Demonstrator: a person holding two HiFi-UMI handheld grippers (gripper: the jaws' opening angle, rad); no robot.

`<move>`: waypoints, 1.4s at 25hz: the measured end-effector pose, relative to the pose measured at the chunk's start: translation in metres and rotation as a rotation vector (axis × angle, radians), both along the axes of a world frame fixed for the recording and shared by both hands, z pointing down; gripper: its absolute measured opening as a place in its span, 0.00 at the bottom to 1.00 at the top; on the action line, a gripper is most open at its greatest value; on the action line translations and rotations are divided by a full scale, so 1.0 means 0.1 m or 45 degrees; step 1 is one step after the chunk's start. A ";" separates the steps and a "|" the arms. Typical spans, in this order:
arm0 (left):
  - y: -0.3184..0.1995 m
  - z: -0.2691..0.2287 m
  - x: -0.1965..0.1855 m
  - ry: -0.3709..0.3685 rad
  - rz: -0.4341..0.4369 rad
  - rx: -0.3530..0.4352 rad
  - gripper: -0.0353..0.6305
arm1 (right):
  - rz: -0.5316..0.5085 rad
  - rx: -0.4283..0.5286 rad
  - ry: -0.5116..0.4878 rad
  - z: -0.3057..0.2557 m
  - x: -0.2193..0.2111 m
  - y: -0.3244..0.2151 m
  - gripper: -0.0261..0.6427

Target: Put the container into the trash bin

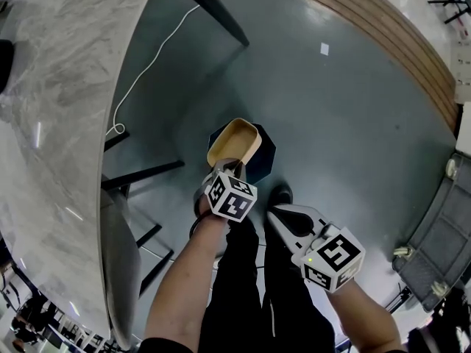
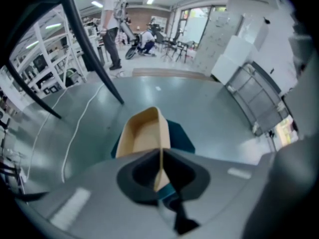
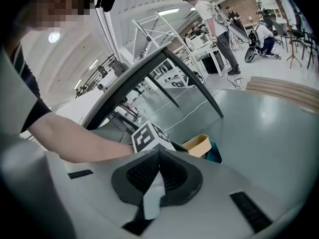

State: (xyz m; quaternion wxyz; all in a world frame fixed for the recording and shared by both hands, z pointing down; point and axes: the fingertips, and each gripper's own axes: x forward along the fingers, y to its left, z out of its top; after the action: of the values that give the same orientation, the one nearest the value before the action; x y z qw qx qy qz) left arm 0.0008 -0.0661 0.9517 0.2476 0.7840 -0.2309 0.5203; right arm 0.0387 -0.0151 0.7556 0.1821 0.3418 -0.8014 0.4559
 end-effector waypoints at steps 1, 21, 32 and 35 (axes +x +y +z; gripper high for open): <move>-0.01 0.00 0.01 0.010 -0.003 -0.003 0.09 | 0.002 -0.003 0.000 0.01 0.00 0.01 0.03; 0.01 -1.08 -0.30 0.279 -0.353 0.143 0.17 | 0.052 0.086 -0.008 -0.68 -0.02 0.12 0.03; -0.26 -3.20 -0.30 0.519 -0.480 0.395 0.17 | 0.119 0.250 0.028 -1.94 0.40 -0.04 0.03; -0.23 -3.77 -0.35 0.566 -0.494 0.468 0.17 | 0.120 0.284 0.034 -2.30 0.48 0.00 0.03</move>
State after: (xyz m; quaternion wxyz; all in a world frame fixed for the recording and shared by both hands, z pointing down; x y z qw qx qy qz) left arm -0.0339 -0.0888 0.5750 0.2410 0.8511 -0.4060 0.2296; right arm 0.0864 -0.0154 0.5255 0.1322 0.4033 -0.8276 0.3674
